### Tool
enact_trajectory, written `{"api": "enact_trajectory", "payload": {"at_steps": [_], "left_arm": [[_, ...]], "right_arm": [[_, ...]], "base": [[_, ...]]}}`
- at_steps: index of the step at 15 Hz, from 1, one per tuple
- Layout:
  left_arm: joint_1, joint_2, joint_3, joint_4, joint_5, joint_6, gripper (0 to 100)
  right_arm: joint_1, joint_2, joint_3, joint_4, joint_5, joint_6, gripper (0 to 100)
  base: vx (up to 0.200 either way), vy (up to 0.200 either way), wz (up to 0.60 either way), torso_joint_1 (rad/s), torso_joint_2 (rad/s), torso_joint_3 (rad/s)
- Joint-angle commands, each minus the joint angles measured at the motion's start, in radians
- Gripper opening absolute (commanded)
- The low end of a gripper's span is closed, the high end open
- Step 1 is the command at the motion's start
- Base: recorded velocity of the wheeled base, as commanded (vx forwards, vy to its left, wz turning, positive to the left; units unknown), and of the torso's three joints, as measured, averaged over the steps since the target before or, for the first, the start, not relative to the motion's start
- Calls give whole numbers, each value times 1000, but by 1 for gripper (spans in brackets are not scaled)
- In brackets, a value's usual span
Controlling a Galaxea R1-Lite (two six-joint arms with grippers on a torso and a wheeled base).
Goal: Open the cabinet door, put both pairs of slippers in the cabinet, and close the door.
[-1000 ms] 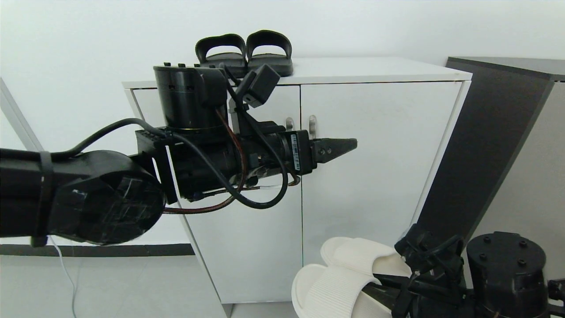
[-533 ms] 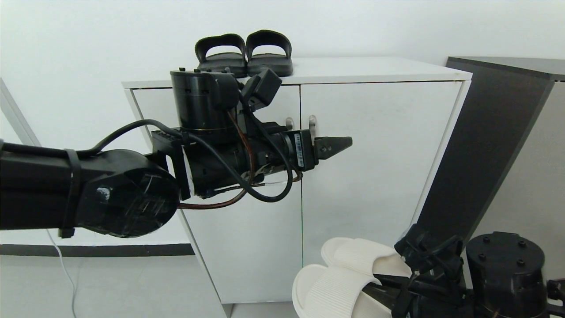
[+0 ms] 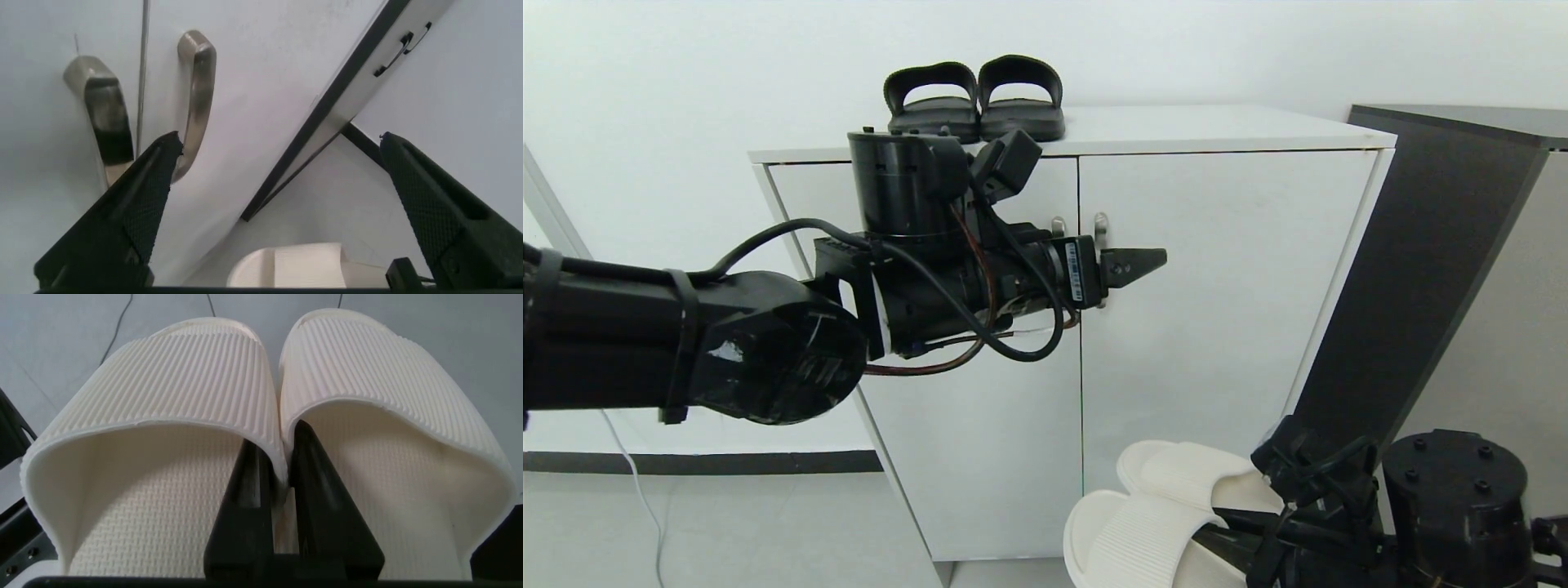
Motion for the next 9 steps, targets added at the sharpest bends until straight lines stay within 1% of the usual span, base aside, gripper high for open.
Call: {"api": "enact_trajectory", "payload": {"at_steps": [1, 5, 6, 7, 9], "left_arm": [[1, 25, -20, -1, 0, -1, 100], [4, 63, -60, 3, 0, -3, 100], [7, 63, -60, 3, 0, -4, 0], [7, 63, -59, 3, 0, -4, 0], [9, 57, -54, 1, 0, -26, 0]], "right_arm": [[0, 1, 1, -1, 0, 0, 0], [0, 4, 1, 1, 0, 0, 0], [-1, 4, 3, 1, 0, 0, 0], [-1, 4, 3, 1, 2, 0, 0], [-1, 4, 4, 1, 2, 0, 0]], "base": [[0, 0, 0, 0, 0, 0], [0, 0, 0, 0, 0, 0], [0, 0, 0, 0, 0, 0], [0, 0, 0, 0, 0, 0], [0, 0, 0, 0, 0, 0]]}}
